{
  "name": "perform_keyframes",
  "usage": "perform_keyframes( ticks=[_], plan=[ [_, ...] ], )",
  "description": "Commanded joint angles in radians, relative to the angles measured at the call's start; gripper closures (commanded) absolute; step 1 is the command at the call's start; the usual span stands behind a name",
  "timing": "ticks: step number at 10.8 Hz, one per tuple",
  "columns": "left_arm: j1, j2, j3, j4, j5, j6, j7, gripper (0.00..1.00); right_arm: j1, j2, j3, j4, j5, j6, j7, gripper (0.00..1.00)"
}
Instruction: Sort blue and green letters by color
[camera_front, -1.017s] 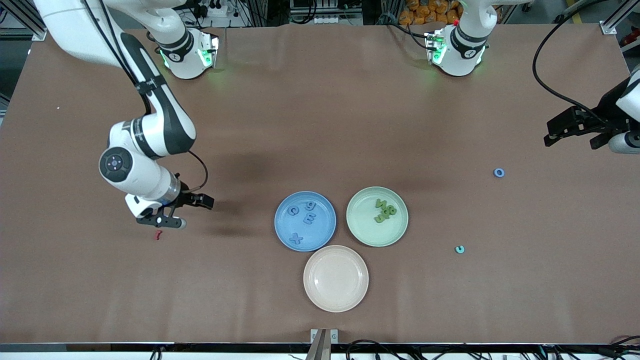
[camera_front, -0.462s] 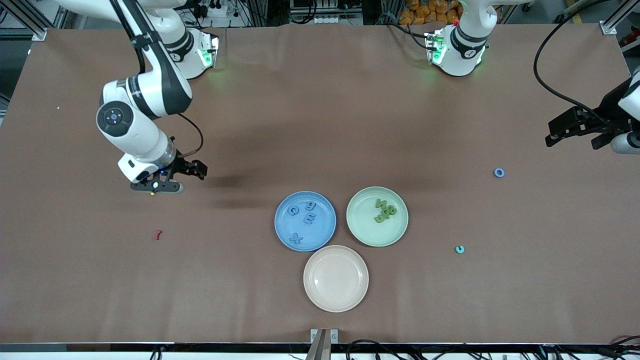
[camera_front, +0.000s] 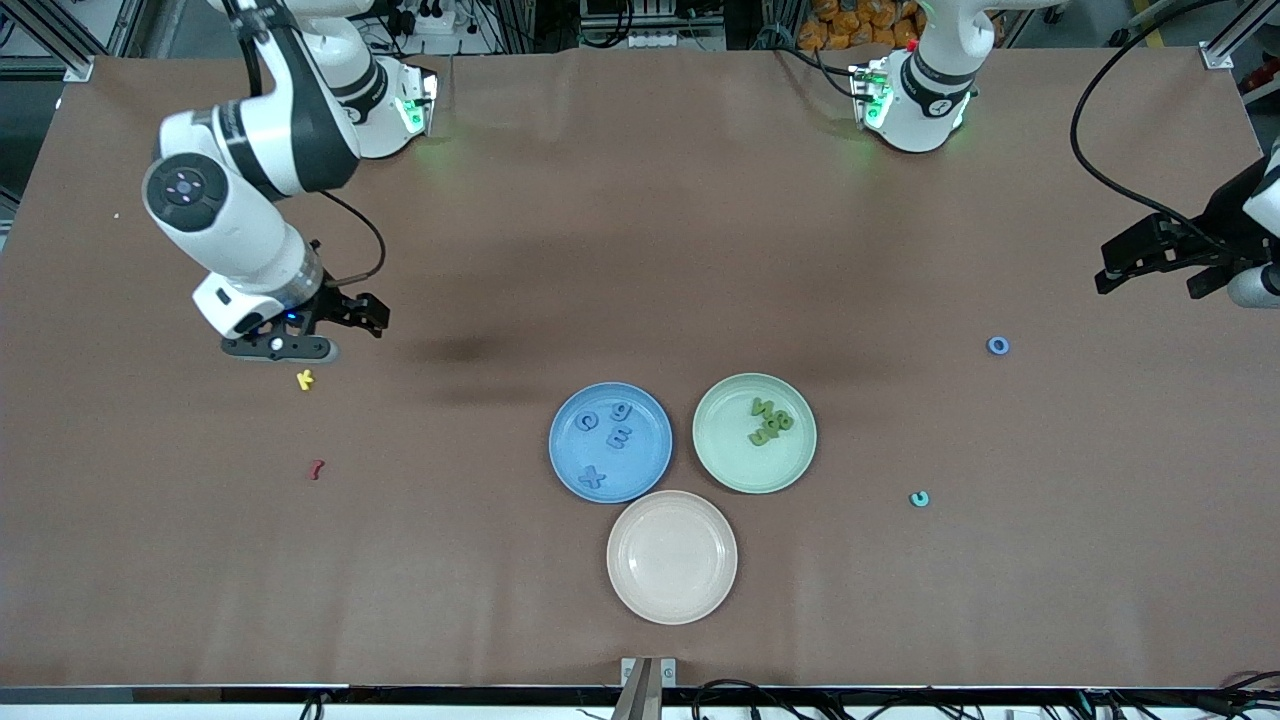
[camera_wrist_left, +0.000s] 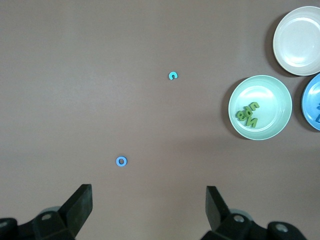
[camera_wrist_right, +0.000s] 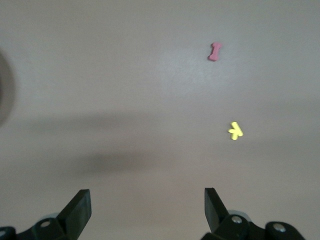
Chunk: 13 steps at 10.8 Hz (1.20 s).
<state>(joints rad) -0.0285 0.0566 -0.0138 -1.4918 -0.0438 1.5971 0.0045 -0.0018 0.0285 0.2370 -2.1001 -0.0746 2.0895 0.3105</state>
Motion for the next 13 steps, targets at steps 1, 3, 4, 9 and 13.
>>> perform_keyframes(
  ticks=[1,3,4,9,13],
  plan=[
    [-0.005,0.006,0.009,0.015,0.004,0.006,0.005,0.00,-0.030,-0.013,0.015,0.209,0.006,-0.210,-0.085,0.00],
    [-0.002,0.008,0.009,0.015,0.004,0.006,0.003,0.00,-0.030,-0.012,0.004,0.331,0.010,-0.297,-0.126,0.00],
    [-0.002,0.008,0.009,0.013,-0.004,0.006,0.003,0.00,-0.030,-0.012,-0.007,0.385,0.015,-0.348,-0.172,0.00],
    [-0.007,0.008,0.009,0.013,-0.021,0.007,-0.005,0.00,-0.029,-0.012,-0.188,0.598,0.099,-0.509,-0.399,0.00],
    [-0.007,0.008,0.009,0.013,-0.021,0.006,-0.005,0.00,-0.030,-0.012,-0.252,0.637,0.045,-0.511,-0.398,0.00]
  ],
)
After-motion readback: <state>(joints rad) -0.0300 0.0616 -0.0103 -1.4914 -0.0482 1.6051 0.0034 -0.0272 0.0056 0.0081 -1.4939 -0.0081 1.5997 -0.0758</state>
